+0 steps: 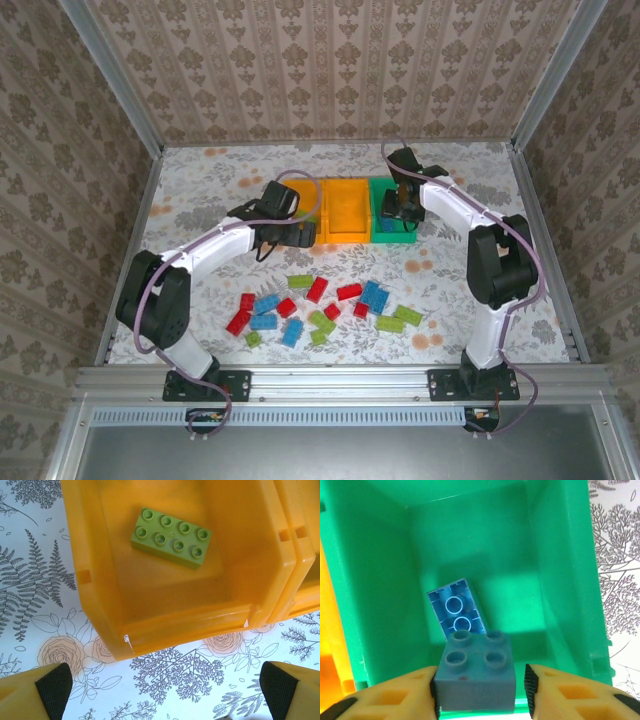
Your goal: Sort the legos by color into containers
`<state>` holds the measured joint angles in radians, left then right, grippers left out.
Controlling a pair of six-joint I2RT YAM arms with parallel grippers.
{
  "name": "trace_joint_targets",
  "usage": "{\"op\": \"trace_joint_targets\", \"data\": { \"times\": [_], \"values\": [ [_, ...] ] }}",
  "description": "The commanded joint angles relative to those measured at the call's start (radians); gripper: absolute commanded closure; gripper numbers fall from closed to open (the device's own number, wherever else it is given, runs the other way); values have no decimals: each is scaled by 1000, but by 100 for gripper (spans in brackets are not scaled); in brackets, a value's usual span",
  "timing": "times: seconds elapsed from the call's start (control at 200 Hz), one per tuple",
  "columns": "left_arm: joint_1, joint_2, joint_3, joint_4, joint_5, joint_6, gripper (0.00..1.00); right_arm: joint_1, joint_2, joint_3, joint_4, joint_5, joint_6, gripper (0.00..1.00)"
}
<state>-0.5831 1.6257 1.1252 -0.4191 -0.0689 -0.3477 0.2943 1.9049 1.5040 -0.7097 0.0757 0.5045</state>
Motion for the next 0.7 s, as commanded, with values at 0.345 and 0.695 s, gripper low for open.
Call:
{"op": "trace_joint_targets", "data": {
  "times": [0.345, 0.695],
  "values": [
    [-7, -54, -37, -11, -45, -24, 0, 46, -224, -167, 5, -56, -44, 24],
    [-6, -113, -135, -69, 8, -85, 0, 57, -396, -413, 117, -70, -16, 22]
  ]
}}
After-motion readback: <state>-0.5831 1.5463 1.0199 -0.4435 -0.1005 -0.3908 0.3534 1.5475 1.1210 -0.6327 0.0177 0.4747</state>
